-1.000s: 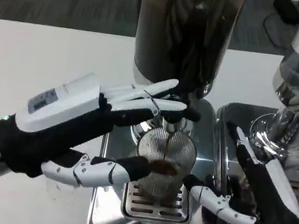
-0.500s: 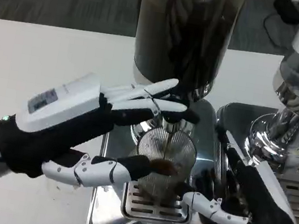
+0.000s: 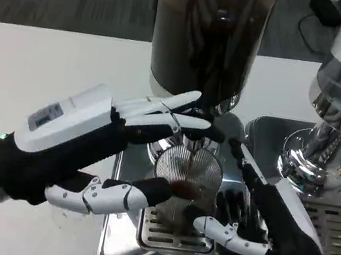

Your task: Grasp the cup under the faucet to collect the drink, then remove the cup.

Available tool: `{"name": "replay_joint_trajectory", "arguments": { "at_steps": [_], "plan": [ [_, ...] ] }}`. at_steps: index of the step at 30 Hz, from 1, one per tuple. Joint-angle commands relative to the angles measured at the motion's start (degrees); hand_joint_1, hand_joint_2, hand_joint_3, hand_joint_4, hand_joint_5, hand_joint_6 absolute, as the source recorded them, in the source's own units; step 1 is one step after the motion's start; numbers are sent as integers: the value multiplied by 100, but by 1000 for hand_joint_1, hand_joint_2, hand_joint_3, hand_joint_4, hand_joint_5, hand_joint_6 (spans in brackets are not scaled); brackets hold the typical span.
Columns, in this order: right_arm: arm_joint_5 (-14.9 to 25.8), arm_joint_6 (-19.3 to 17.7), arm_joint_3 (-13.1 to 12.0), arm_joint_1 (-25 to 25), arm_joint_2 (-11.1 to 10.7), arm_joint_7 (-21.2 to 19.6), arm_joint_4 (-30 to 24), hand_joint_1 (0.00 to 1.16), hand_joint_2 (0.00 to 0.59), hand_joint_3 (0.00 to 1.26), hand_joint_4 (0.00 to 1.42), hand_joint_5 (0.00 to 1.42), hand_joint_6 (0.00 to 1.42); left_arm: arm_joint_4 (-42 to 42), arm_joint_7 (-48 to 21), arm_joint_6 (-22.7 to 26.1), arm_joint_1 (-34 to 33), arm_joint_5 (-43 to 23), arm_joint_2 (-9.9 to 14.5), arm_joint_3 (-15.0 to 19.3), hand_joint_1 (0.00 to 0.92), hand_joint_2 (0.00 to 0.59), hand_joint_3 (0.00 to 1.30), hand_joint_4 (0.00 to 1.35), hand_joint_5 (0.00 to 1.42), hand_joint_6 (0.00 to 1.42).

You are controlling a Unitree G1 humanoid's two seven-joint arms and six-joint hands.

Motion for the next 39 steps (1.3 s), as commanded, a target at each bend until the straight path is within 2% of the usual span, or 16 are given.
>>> {"name": "replay_joint_trajectory", "arguments": {
  "at_steps": [1,8,11,15,17,21,24,30,33,34,35,36,39],
  "plan": [
    [-57,-75,38,-28,8,-45,17,700,144,0,0,0,0,-93,-93,59,173,163,113,21,0,273,239,43,240,156],
    [-72,-264,81,1,52,-118,75,700,144,0,0,0,1,-162,-118,124,252,125,127,48,0,282,249,49,246,156],
    [15,-253,100,-57,63,-30,180,700,144,0,0,0,2,-186,-104,146,282,134,134,95,0,274,250,50,246,148],
    [-37,-263,116,-87,70,-84,216,701,144,0,0,0,3,-226,58,178,378,260,61,280,0,262,234,3,188,67],
    [-22,-301,122,-89,79,-91,244,701,144,0,0,0,4,-279,299,121,507,431,-49,524,0,248,205,0,123,7],
    [12,-389,126,-110,99,-101,329,701,144,0,0,0,7,-353,714,93,742,659,-265,947,0,229,149,0,16,0],
    [-3,-450,121,-107,144,-155,384,701,144,0,0,0,12,-410,1076,165,955,825,-487,1343,0,234,173,0,0,0],
    [-17,-534,143,-102,192,-202,453,701,144,0,0,0,8,-490,1491,259,1285,1017,-739,1710,0,232,185,0,0,0],
    [11,-611,154,-99,224,-221,508,701,144,0,0,0,0,-474,1836,154,1473,1078,-1019,1956,0,230,214,0,0,0],
    [9,-627,159,-102,232,-227,518,702,146,0,0,0,0,-396,2036,104,1564,1046,-1209,2071,0,233,231,0,0,0],
    [10,-641,169,-111,236,-220,534,702,146,0,0,0,0,-337,2177,69,1623,1024,-1339,2152,0,266,289,0,15,0],
    [36,-665,175,-118,248,-208,560,703,146,0,0,0,0,-276,2289,51,1691,991,-1443,2215,0,275,331,0,35,0],
    [72,-753,208,-127,278,-202,604,706,147,0,0,0,1,-161,2466,109,1875,1077,-1551,2334,0,270,377,0,55,0]
  ]
}}
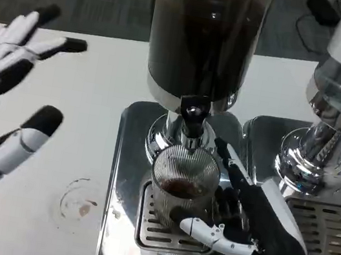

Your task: Grasp the cup under the faucet to collect the drink, then remove the cup.

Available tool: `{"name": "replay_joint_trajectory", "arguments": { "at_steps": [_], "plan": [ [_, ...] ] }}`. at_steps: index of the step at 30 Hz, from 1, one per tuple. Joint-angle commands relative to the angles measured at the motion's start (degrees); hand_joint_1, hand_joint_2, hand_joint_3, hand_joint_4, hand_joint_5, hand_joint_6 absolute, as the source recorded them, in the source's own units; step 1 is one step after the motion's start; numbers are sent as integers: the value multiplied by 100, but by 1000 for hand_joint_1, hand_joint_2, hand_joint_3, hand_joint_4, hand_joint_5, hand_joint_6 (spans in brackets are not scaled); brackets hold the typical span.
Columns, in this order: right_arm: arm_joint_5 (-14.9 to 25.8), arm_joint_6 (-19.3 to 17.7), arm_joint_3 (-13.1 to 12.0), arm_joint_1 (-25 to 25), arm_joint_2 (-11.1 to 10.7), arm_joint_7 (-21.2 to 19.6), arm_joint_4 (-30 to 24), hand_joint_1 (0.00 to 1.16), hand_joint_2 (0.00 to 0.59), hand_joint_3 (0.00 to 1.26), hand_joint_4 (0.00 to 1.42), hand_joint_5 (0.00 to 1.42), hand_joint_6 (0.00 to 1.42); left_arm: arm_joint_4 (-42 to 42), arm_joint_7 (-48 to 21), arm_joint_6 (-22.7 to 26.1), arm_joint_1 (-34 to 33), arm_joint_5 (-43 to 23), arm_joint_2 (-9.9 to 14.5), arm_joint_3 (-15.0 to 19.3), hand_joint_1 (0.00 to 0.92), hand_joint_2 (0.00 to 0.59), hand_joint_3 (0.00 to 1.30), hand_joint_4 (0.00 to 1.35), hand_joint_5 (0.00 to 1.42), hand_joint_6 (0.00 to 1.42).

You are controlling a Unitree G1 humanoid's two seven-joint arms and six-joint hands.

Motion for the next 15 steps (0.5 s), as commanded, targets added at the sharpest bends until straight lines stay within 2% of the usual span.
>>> {"name": "replay_joint_trajectory", "arguments": {
  "at_steps": [1,6,9,11,15],
  "plan": [
    [68,-239,45,-25,69,-77,99,707,147,0,0,0,3,242,295,42,321,81,-165,214,0,260,376,0,57,0],
    [70,-318,46,-43,110,-102,183,719,144,0,0,0,16,568,436,68,524,256,-218,221,0,256,398,0,90,0],
    [67,-392,52,-51,176,-159,283,722,142,0,0,0,34,837,648,-228,531,189,-330,252,0,268,469,9,154,0],
    [79,-475,87,-64,246,-205,388,731,142,0,0,0,53,1123,778,-360,588,88,-395,301,0,267,542,68,211,21],
    [43,-650,141,-78,359,-353,523,744,137,0,0,0,91,1462,815,-404,710,45,-284,347,0,268,603,126,264,50]
  ]
}}
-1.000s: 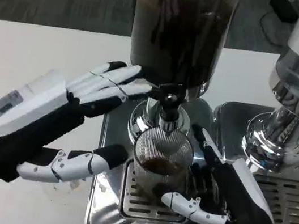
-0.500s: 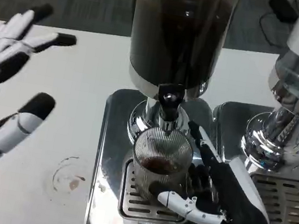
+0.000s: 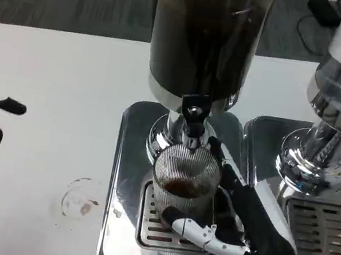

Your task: Grasp the cup under the faucet to collect the drink, then remove the cup.

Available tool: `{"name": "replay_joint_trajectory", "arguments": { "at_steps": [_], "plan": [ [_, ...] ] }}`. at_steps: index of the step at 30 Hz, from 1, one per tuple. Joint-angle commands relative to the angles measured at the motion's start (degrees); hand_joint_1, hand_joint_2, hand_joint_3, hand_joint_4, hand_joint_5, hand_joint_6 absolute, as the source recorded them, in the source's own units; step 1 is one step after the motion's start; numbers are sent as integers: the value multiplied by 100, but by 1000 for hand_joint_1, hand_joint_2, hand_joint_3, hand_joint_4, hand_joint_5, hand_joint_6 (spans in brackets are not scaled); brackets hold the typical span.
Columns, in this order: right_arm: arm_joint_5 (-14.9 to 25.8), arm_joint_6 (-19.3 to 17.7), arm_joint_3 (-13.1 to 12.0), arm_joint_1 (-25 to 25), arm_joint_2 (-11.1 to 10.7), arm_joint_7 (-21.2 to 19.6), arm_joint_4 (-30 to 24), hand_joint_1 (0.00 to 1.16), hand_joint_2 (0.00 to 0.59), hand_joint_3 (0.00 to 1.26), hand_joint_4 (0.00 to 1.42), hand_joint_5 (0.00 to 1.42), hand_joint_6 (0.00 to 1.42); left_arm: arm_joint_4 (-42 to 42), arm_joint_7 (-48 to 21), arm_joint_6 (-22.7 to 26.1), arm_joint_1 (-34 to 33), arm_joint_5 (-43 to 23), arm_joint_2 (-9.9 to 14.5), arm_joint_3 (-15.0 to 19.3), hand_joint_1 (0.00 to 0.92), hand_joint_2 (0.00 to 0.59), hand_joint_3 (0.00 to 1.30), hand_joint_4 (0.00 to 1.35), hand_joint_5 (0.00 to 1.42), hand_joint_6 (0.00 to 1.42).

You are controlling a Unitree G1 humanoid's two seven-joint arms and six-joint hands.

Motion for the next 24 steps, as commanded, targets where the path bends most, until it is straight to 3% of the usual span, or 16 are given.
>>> {"name": "replay_joint_trajectory", "arguments": {
  "at_steps": [1,14,24],
  "plan": [
    [3,-290,77,-60,147,-223,172,745,136,0,0,0,92,301,64,-65,139,-37,117,96,0,268,615,131,267,52],
    [26,-616,178,-205,415,-580,672,845,121,0,0,52,205,536,-155,120,152,-255,522,23,0,270,692,231,310,58],
    [6,-809,194,-241,605,-875,1039,885,127,0,117,244,382,521,-199,227,249,-340,643,52,0,271,704,275,329,58]
  ]
}}
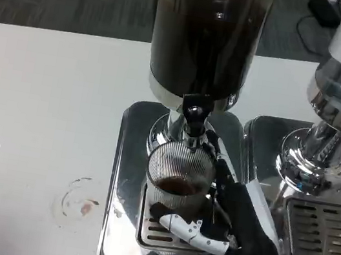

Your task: Grasp the cup under the faucet to collect the drink, then remove the cup.

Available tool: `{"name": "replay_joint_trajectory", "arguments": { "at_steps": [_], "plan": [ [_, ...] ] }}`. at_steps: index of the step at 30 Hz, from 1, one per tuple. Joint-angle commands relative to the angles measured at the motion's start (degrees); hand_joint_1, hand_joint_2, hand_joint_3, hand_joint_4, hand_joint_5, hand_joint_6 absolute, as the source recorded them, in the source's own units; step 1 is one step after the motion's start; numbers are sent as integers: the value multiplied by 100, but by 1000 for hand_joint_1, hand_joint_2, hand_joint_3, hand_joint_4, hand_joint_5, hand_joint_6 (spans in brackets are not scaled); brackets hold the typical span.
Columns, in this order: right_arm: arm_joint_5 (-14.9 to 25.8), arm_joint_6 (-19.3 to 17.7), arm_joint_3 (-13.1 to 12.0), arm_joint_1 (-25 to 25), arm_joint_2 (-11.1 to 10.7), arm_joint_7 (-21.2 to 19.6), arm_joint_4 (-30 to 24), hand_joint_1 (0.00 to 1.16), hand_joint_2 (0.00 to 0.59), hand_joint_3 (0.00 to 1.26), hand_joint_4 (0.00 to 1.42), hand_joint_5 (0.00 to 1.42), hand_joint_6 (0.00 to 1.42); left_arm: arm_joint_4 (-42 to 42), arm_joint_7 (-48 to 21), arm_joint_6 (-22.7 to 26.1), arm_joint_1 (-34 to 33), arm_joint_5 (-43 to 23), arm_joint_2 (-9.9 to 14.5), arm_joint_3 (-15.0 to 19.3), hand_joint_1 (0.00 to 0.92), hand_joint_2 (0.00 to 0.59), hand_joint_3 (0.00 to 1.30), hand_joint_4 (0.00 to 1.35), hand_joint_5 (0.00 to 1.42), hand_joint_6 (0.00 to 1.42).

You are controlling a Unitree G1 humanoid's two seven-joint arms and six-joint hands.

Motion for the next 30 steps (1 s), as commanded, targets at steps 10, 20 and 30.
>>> {"name": "replay_joint_trajectory", "arguments": {
  "at_steps": [10,20,30],
  "plan": [
    [18,-314,15,-94,179,-245,345,922,124,11,198,343,494,-50,-55,118,124,-92,110,3,0,271,710,293,332,58],
    [-63,-399,22,-210,235,-381,520,931,134,168,285,457,591,-149,-32,180,120,-80,88,11,0,271,710,306,332,45],
    [-134,-542,-17,-136,311,-670,546,944,137,307,393,566,703,-209,-42,224,148,-93,81,10,0,268,710,317,332,43]
  ]
}}
